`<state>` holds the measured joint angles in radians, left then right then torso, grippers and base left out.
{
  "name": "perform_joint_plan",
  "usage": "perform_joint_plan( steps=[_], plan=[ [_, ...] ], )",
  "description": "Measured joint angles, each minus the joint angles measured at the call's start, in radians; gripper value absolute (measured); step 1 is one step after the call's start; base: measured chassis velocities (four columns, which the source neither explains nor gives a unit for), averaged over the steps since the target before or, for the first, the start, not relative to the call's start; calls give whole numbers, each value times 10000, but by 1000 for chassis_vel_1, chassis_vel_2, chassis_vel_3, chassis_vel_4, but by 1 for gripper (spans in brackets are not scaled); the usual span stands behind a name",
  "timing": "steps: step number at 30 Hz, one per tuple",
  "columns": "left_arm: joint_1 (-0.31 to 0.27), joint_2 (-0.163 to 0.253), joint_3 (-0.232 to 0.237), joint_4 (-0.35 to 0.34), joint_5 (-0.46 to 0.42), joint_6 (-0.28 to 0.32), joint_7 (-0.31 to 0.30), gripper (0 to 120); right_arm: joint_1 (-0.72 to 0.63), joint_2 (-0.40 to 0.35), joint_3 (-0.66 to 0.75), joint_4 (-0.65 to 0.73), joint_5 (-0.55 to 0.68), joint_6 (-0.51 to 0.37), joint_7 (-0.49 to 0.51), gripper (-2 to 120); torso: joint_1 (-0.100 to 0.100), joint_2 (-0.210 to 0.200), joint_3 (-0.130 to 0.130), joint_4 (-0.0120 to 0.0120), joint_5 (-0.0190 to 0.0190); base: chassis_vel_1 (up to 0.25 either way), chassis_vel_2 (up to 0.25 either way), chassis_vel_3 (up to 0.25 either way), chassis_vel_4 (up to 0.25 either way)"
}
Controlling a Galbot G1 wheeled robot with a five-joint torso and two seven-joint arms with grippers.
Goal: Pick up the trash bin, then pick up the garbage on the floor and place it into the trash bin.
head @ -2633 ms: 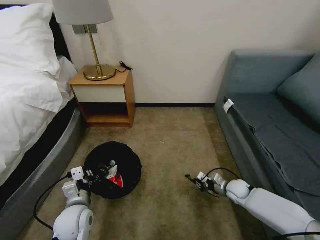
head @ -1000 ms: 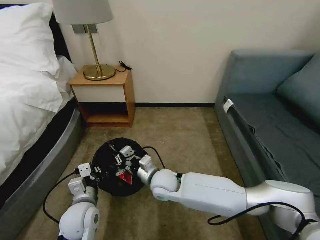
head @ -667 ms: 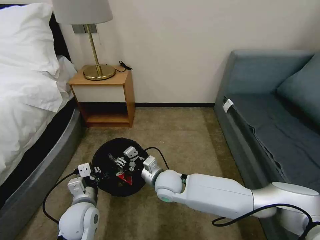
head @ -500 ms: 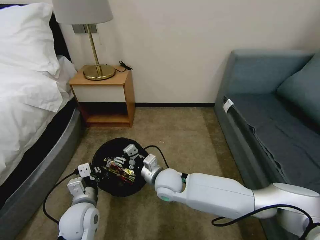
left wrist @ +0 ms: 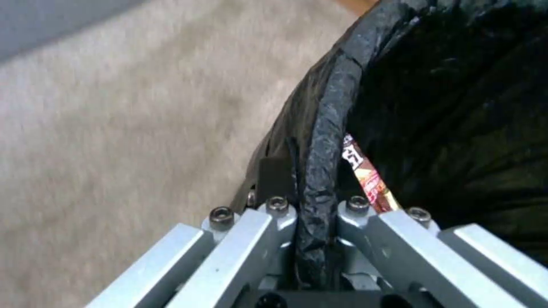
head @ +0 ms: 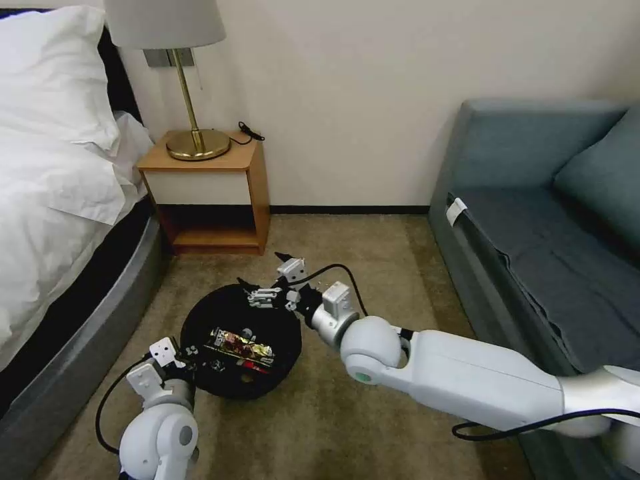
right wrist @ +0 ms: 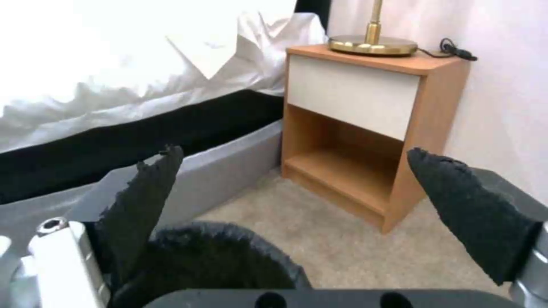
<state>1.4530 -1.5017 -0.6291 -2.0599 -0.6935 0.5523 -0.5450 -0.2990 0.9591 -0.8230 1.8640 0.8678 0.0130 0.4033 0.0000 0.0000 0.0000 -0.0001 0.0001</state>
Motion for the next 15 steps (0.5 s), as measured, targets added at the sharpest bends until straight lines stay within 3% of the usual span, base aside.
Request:
perform_joint_plan(
  steps=[3, 10, 15],
  plan=[
    [-112, 15, -25, 298, -480, 128, -367, 3, -146, -109, 94, 70, -75, 22, 0, 100, 0, 0, 0, 1, 0, 0, 0, 0, 0],
    [-260, 23, -42, 677, -552, 146, -599, 3, -370, -217, 202, 123, -169, 53, 12, 100, 0, 0, -1, 2, 1, 0, 0, 0, 0],
    [-295, 29, -54, 761, -268, 44, -348, 3, -545, -276, 289, 118, -227, 60, 15, 100, 0, 0, 0, 1, -2, 0, 0, 0, 0]
  ],
)
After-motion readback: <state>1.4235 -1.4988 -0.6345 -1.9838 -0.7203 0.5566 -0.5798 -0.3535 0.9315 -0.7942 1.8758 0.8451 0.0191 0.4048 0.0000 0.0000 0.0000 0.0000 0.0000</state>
